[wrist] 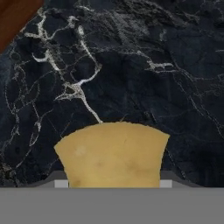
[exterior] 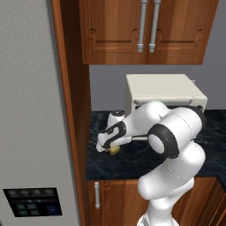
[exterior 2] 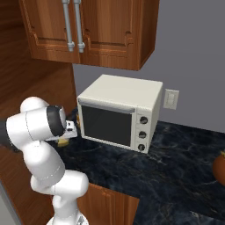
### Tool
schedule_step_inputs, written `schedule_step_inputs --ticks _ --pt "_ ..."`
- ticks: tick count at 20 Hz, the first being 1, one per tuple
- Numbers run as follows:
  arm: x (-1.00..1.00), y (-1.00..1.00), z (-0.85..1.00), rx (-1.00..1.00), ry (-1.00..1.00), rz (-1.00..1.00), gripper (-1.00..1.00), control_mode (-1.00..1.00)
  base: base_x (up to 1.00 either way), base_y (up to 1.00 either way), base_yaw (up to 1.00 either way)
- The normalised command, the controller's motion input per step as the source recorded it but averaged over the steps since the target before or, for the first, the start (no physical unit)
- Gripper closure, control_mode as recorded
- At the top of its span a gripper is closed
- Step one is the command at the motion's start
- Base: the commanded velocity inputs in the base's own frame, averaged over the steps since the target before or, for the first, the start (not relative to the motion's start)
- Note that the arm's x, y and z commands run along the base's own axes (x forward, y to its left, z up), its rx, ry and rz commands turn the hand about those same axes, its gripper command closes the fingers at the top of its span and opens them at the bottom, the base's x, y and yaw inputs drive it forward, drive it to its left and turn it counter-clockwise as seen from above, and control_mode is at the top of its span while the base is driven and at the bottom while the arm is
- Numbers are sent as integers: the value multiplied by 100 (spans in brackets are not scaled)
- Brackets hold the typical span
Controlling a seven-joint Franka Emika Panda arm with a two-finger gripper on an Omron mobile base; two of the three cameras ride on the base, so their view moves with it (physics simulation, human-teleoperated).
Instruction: Place the sponge inside the microwave to prepare for sanitizing.
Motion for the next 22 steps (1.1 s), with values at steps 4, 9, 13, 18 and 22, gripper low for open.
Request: schedule_step_inputs --ticks 4,9,13,18,22 --pt "-2 0 2 0 0 0 100 -100 0 0 0" --pt "-47 0 66 -1 -8 -5 100 -100 0 0 0" --pt "-81 -7 100 0 -2 -10 100 -100 0 0 0" --pt "-71 -24 100 0 10 -13 100 -100 0 0 0" --pt "-75 -54 100 0 14 -19 100 -100 0 0 0"
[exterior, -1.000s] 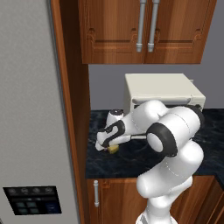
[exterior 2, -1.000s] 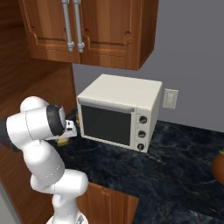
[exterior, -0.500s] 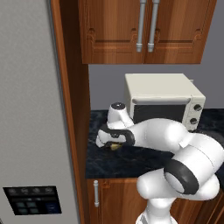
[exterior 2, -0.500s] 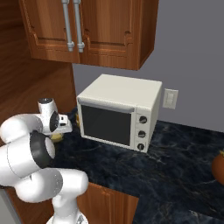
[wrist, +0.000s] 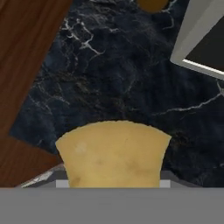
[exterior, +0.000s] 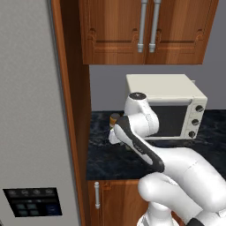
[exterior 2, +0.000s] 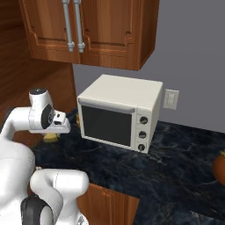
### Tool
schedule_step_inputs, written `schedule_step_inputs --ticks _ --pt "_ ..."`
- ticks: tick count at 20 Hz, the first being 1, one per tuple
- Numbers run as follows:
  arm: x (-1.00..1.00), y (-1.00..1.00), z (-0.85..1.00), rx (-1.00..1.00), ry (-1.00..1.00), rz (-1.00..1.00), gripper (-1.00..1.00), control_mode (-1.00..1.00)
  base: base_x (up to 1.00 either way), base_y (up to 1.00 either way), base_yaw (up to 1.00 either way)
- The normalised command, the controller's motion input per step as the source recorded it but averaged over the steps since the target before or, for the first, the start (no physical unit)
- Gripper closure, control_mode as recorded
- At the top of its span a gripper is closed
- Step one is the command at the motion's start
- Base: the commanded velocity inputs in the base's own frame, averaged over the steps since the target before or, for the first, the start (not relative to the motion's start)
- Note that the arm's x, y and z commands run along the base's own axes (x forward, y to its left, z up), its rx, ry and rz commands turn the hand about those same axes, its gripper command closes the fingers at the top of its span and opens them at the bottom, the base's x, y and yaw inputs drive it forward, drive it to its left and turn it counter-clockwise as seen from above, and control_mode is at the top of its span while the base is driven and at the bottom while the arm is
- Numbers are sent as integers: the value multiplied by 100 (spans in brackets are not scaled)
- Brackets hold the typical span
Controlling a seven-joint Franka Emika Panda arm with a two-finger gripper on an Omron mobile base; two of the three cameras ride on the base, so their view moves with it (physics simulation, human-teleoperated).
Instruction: Place the sponge inside the microwave to prepare for sanitizing.
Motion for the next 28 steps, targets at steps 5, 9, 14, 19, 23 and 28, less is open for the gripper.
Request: schedule_step_inputs --ticks 5,9,14,19,23,28 --pt "-76 -60 98 0 15 -18 100 -100 0 0 0" --pt "-93 -60 74 -3 8 -19 100 -100 0 0 0" --pt "-76 -42 80 -7 8 -17 100 -100 0 0 0" --pt "-20 -21 17 -5 5 -10 100 -100 0 0 0" --pt "0 0 0 0 0 0 100 -100 0 0 0" --pt "-8 1 0 0 0 -1 100 100 -10 3 -1"
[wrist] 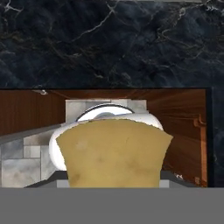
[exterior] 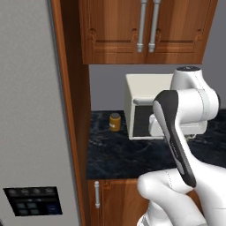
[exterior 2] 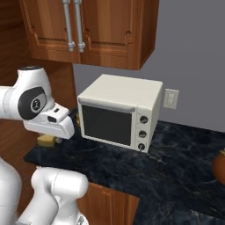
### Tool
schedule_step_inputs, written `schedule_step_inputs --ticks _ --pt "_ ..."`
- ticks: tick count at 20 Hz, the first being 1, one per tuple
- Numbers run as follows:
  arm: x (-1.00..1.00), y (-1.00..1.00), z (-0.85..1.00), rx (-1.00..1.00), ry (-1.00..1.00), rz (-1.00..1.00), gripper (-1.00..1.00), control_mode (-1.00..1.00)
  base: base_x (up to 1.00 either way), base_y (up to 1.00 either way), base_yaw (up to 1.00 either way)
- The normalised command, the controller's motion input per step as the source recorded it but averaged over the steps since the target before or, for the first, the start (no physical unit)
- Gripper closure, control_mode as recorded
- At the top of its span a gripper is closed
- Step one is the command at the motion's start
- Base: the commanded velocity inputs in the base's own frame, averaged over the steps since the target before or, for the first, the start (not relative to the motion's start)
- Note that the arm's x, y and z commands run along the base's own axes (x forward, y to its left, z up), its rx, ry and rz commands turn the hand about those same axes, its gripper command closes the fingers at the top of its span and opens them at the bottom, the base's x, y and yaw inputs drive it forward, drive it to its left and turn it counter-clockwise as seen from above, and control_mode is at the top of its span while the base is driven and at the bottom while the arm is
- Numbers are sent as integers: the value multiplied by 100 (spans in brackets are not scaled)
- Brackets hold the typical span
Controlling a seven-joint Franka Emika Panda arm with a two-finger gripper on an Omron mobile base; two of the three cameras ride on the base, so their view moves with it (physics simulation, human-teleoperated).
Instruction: Place the sponge inside the microwave to prepare for sanitizing.
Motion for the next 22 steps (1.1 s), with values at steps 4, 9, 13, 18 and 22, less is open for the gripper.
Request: schedule_step_inputs --ticks 4,9,13,18,22 --pt "0 0 0 0 0 0 100 100 -72 37 -10" --pt "0 0 0 0 0 0 100 100 -60 61 -26" --pt "0 0 0 0 0 0 100 100 -32 74 -25" --pt "0 0 0 0 0 0 100 100 -27 87 -19" --pt "0 0 0 0 0 0 100 100 -57 87 -7"
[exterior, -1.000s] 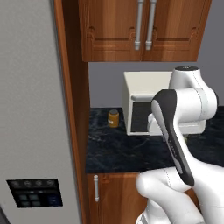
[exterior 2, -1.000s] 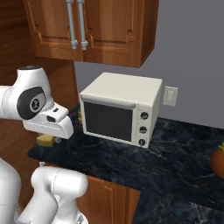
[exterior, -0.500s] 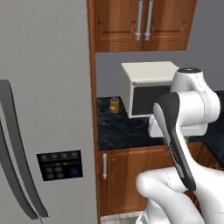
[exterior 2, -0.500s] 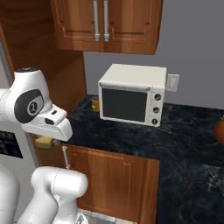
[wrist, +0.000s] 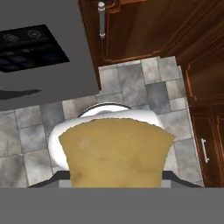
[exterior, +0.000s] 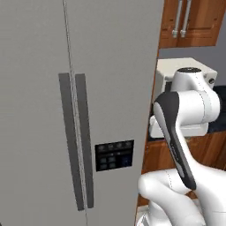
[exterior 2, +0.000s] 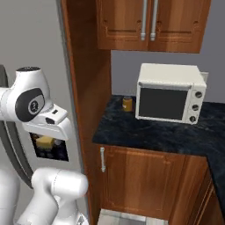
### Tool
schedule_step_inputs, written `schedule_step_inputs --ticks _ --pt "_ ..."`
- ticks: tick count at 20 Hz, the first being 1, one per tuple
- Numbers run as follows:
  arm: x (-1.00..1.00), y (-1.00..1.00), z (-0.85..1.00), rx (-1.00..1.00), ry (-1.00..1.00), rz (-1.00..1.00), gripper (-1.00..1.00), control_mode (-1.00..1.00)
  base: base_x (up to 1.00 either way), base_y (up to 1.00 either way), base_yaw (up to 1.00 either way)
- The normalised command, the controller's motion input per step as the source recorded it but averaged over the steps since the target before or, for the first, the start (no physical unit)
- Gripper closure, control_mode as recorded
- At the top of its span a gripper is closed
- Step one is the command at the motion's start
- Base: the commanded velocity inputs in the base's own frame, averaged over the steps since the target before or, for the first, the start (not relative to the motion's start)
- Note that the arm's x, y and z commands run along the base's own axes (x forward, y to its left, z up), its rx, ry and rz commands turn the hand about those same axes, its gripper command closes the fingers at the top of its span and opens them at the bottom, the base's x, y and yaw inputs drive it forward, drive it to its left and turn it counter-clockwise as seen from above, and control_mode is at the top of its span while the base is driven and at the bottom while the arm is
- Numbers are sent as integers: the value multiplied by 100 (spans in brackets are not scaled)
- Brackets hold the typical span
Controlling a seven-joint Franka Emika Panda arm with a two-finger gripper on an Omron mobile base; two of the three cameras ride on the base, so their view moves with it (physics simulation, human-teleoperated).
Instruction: Place the sponge inside the microwave to prepare for sanitizing.
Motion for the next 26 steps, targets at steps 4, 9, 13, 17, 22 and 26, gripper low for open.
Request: schedule_step_inputs --ticks 4,9,13,17,22,26 --pt "0 0 0 0 0 0 100 100 -71 64 -3" --pt "0 0 0 0 0 0 100 100 -31 98 3" --pt "0 0 0 0 0 0 100 100 -6 100 6" --pt "0 0 0 0 0 0 100 100 -1 98 5" --pt "0 0 0 0 0 0 100 100 -3 82 10" --pt "0 0 0 0 0 0 100 100 0 75 14"
